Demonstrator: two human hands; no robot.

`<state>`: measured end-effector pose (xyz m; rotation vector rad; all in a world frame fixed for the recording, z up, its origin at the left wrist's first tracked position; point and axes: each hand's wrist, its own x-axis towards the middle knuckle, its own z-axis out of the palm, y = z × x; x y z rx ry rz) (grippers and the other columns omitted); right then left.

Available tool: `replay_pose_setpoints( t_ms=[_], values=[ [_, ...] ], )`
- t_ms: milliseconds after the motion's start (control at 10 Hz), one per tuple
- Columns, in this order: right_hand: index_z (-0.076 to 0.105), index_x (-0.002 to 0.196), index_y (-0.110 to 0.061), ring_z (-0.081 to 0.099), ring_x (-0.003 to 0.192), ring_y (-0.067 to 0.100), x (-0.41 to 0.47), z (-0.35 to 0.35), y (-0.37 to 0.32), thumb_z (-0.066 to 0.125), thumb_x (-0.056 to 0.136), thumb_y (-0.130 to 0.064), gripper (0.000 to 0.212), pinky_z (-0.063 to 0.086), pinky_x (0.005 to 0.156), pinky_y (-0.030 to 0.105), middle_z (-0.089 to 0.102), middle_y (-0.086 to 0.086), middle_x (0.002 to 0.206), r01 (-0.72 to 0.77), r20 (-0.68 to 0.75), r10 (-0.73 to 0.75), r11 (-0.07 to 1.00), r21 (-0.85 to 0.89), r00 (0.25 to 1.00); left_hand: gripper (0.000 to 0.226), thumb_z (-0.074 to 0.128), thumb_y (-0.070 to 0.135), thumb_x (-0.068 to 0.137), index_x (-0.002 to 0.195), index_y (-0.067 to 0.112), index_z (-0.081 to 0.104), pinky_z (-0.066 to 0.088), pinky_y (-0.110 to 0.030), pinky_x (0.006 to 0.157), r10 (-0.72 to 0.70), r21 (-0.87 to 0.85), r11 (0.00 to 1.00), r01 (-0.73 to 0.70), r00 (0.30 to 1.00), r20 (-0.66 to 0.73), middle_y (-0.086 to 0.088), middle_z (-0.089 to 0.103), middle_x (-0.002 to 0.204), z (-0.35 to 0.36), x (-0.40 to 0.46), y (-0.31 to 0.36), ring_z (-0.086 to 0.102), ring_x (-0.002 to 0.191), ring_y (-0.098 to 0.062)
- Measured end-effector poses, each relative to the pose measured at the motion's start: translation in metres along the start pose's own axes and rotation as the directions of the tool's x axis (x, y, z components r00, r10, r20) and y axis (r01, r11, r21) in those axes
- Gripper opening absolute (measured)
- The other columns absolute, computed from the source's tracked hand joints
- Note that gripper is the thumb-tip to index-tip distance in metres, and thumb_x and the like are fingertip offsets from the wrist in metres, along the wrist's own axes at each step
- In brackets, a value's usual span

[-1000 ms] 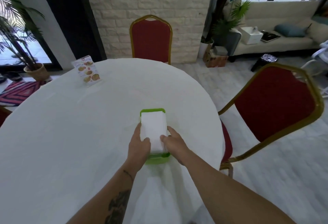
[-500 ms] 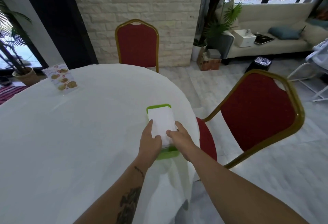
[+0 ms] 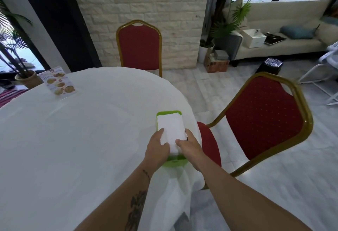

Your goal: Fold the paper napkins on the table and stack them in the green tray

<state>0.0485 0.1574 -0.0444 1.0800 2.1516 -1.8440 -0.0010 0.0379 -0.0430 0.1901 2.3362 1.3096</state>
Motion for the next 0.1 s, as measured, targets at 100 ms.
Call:
replay_pose_setpoints(
  t_ms=[100],
  values=[
    [0.025, 0.153, -0.026, 0.05, 0.115, 0.022, -0.0085, -0.0059, -0.0074, 0.049, 0.095, -0.022, 0.063, 0.041, 0.091, 0.033, 0.049, 0.001, 0.14, 0.033, -0.019, -0.036, 0.993, -0.118, 0.999, 0.061, 0.049, 0.015, 0.089, 0.147, 0.022, 0.03, 0.029, -0.04, 0.115, 0.003, 0.043, 0.999, -0.003, 1.0, 0.003, -0.003, 0.033, 0.154, -0.0104, -0.0023, 0.0017, 0.035, 0.137, -0.023]
  ],
)
